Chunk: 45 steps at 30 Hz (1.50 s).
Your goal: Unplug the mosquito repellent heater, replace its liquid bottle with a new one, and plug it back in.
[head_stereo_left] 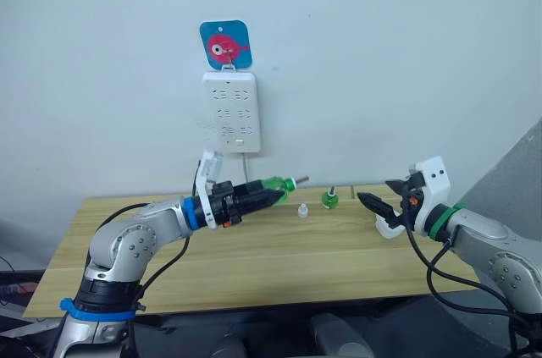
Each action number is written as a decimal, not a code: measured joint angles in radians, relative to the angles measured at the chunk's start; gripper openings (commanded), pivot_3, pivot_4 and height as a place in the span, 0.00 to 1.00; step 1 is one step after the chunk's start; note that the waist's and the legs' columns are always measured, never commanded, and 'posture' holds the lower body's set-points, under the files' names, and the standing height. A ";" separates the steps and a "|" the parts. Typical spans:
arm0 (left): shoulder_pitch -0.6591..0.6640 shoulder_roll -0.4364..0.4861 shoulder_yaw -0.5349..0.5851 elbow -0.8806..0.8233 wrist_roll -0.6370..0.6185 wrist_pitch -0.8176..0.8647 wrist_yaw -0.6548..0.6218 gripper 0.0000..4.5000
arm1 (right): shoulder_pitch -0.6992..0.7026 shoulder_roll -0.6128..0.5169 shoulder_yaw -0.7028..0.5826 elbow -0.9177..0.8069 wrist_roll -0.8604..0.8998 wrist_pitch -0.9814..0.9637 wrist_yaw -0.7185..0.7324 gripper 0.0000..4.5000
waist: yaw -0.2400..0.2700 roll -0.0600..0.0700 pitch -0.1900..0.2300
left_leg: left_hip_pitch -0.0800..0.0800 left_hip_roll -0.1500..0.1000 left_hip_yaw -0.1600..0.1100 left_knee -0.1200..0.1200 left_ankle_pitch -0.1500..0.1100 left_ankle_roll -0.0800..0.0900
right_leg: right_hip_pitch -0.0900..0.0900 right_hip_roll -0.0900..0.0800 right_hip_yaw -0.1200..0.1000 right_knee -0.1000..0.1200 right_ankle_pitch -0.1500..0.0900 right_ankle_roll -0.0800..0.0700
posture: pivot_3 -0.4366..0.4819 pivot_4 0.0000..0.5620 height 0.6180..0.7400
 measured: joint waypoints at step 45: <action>0.154 0.023 -0.112 -0.074 0.228 -0.187 -0.161 0.52 | -0.463 0.166 0.233 0.863 -0.599 0.075 0.398 1.00 | 0.029 -0.009 0.058 | 0.004 0.000 0.011 -0.001 -0.001 0.002 | 0.000 0.000 0.013 -0.001 0.001 0.003 | 0.34 0.22 1.00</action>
